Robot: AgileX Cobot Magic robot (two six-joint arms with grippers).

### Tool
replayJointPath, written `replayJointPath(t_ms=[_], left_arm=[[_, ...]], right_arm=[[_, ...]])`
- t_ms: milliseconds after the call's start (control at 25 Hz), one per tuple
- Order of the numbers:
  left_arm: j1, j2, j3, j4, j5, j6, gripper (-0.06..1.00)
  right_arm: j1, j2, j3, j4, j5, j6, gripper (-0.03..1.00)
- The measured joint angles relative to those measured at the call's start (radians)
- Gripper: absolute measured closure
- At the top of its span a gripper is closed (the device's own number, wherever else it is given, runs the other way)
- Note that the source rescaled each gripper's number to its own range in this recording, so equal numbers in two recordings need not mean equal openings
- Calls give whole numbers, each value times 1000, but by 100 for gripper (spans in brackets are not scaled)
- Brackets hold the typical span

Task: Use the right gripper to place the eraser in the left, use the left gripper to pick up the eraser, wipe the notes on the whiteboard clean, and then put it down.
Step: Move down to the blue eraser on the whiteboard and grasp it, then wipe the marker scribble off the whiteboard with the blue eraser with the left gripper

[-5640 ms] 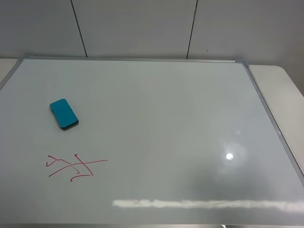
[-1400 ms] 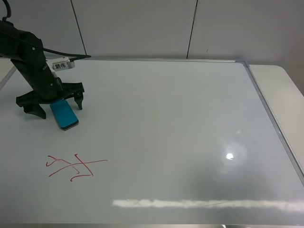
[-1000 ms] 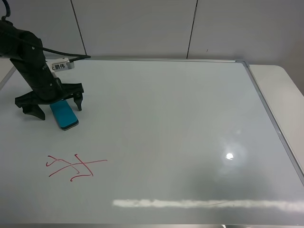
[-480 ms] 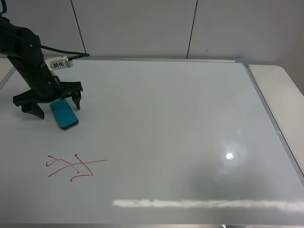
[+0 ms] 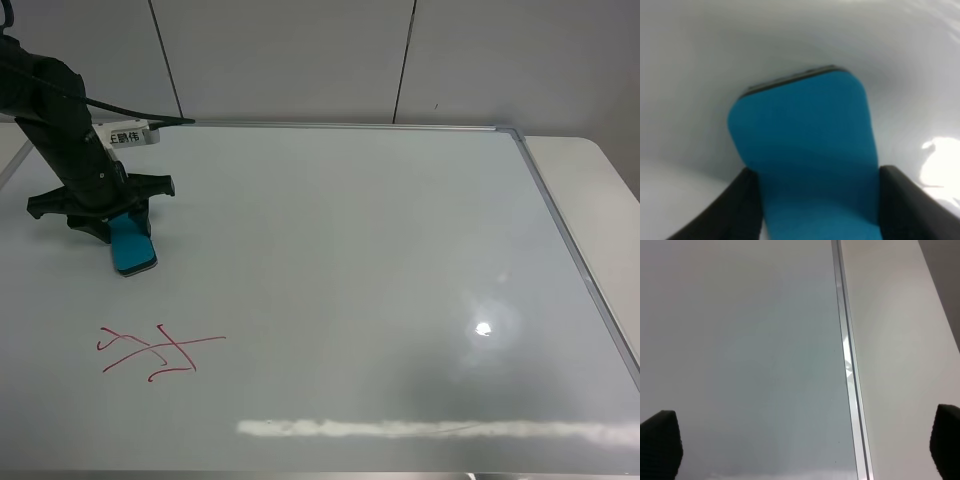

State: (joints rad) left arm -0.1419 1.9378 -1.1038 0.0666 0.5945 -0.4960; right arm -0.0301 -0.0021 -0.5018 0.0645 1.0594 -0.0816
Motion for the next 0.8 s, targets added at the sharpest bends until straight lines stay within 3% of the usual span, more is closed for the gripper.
replayJointPath(t_ms=[360,800], left_arm=[[-6,-89,19,-3,131,85,94],[-5,-434,323,-4,148,102,94]], right_arm=[[0,0,0,0,0,0,-3],[0,0,0,0,0,0,-3]])
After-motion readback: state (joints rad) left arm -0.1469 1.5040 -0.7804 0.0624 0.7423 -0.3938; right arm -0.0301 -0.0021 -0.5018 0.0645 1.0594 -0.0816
